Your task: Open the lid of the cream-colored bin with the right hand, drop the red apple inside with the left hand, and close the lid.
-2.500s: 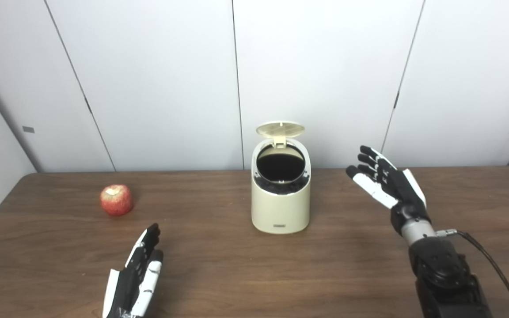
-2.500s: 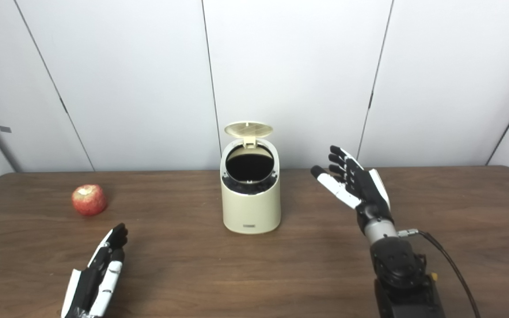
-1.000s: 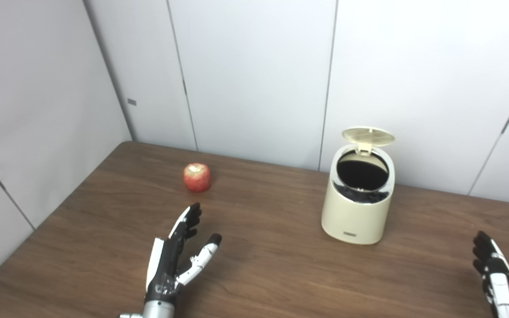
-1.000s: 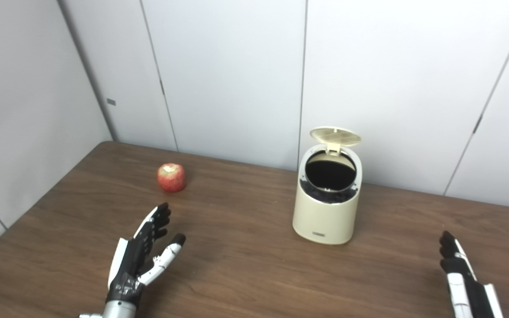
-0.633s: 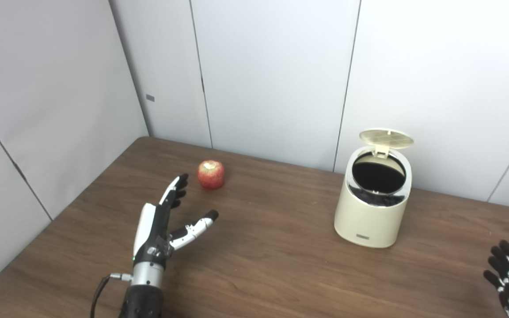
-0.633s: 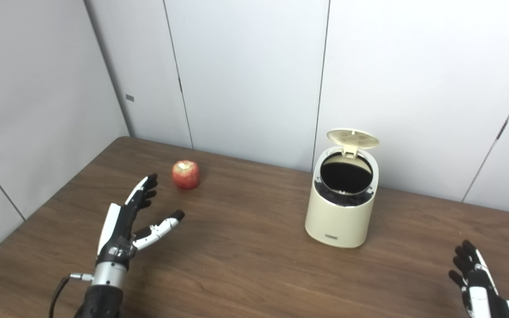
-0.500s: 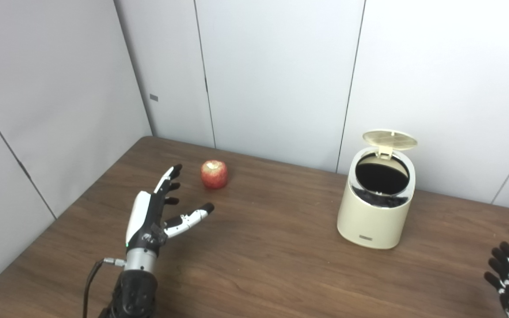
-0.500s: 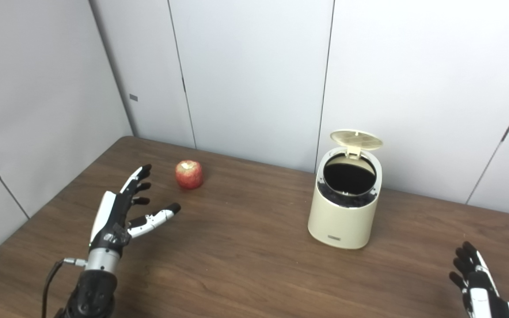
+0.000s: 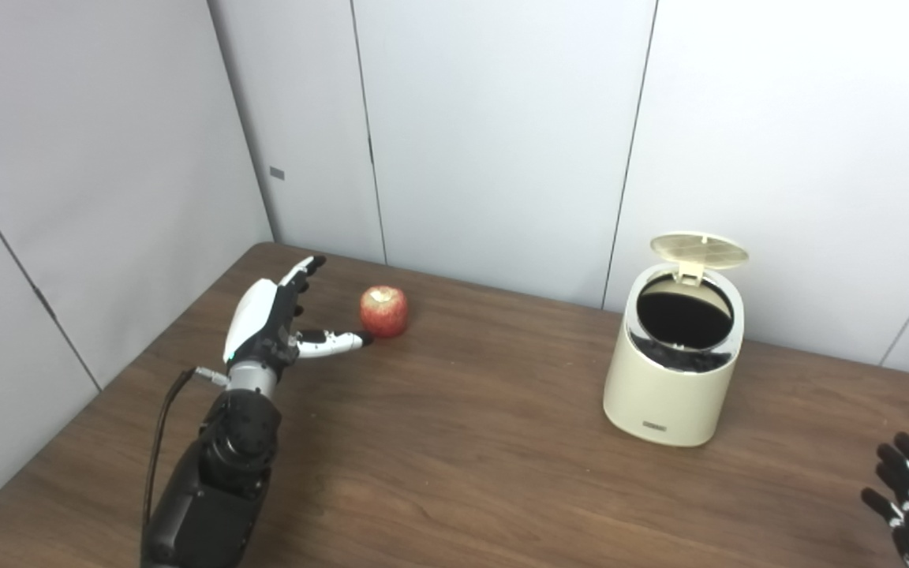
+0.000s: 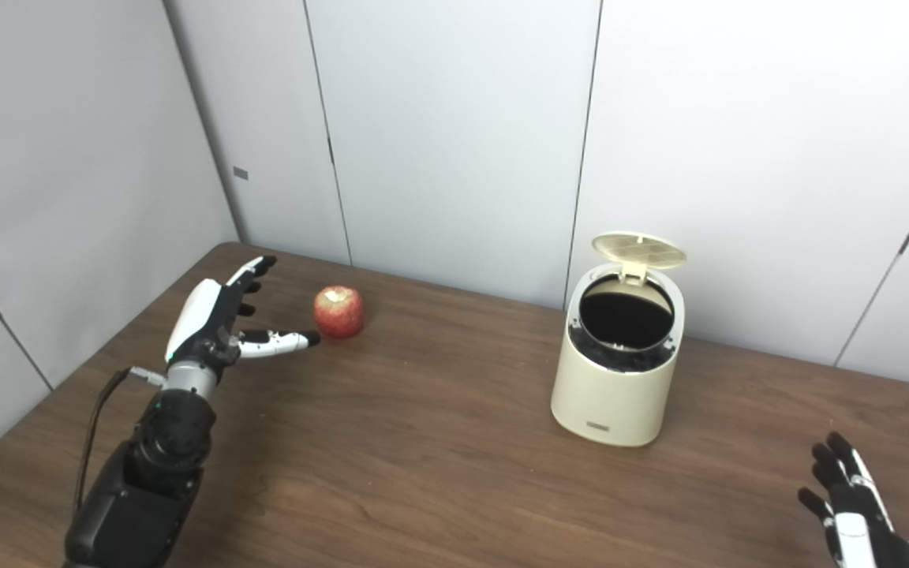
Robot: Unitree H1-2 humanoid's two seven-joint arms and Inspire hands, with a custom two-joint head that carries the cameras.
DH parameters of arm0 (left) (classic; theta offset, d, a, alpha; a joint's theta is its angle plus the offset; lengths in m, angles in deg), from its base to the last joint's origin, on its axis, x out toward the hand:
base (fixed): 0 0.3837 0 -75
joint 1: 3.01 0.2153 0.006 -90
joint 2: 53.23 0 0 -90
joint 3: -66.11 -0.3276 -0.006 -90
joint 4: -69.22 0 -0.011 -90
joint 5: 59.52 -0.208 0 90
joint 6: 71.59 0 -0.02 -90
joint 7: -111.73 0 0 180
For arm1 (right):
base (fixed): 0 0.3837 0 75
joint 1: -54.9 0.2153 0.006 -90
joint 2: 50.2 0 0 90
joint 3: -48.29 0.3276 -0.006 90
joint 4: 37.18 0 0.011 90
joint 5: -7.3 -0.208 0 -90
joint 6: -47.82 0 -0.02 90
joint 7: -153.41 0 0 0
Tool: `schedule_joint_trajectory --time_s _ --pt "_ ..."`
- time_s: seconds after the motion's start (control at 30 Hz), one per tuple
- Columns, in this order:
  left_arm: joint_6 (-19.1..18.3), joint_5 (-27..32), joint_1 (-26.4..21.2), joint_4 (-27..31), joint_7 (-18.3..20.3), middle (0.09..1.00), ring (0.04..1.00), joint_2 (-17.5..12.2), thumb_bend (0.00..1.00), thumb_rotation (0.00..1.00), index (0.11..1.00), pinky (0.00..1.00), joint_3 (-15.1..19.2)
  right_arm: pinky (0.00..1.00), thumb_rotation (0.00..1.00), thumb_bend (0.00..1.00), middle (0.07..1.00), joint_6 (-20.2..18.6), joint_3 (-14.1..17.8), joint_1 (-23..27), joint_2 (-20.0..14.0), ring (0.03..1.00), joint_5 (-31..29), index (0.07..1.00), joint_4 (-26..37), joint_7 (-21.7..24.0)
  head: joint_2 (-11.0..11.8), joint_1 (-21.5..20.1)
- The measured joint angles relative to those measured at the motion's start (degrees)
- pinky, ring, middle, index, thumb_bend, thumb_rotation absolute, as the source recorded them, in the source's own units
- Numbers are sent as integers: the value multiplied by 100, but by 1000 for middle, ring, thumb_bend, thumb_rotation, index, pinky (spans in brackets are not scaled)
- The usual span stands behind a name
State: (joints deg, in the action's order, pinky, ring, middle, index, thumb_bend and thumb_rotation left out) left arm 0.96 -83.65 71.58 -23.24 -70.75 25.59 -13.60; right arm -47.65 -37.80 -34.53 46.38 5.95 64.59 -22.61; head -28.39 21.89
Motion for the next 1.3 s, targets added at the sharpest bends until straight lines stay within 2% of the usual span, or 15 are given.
schedule_joint_trajectory --time_s 0.03,0.1,0.13,0.3,0.43,0.53,0.77,0.97,1.1,1.2,1.3 --pt "-1 -7 -105 -128 44 936 874 -62 900 221 943 751 -76 877 902 508 926 -28 -9 -1 18 944 0 976 30 1 -9 -9" --pt "0 -9 -296 -332 91 936 821 -132 911 204 939 662 -201 911 899 462 938 -94 -16 3 59 961 -4 987 60 2 -9 -27" --pt "-1 -8 -372 -429 110 936 826 -145 914 194 936 667 -247 932 905 445 945 -111 -18 -2 79 971 -4 991 72 2 -9 -35" --pt "-12 -5 -752 -957 251 947 900 -190 935 174 926 795 -513 969 949 361 956 -175 -42 -26 137 985 53 1000 196 -18 -18 -53" --pt "-213 -121 -1027 -1138 468 972 942 -338 922 211 948 846 -865 964 968 399 963 -184 -49 -33 137 990 63 1000 198 -40 -18 -71" --pt "-419 -261 -1239 -1215 808 990 978 -544 949 259 971 863 -1228 957 997 442 960 -183 -67 -37 133 984 112 1000 198 -42 -18 -71" --pt "-883 -521 -1683 -1418 1671 990 984 -852 1000 230 956 866 -1912 967 1000 475 955 -183 -71 -38 141 985 111 1000 204 -46 -35 -106" --pt "-903 -571 -1773 -1579 1984 983 966 -865 1000 196 925 845 -2141 963 1000 459 956 -184 -74 -40 142 983 112 1000 220 -46 -44 -123" --pt "-909 -771 -1811 -1625 2299 989 981 -885 998 214 921 843 -2335 953 1000 444 949 -183 -85 -42 147 977 125 997 227 -49 -53 -150" --pt "-912 -986 -1944 -1758 2438 970 963 -940 992 201 904 829 -2457 948 1000 435 948 -183 -97 -45 155 976 180 994 227 -63 -44 -185" --pt "-911 -1016 -1989 -1817 2458 932 921 -965 966 160 859 797 -2471 947 1000 384 946 -182 -106 -45 176 973 199 991 227 -65 -35 -211"
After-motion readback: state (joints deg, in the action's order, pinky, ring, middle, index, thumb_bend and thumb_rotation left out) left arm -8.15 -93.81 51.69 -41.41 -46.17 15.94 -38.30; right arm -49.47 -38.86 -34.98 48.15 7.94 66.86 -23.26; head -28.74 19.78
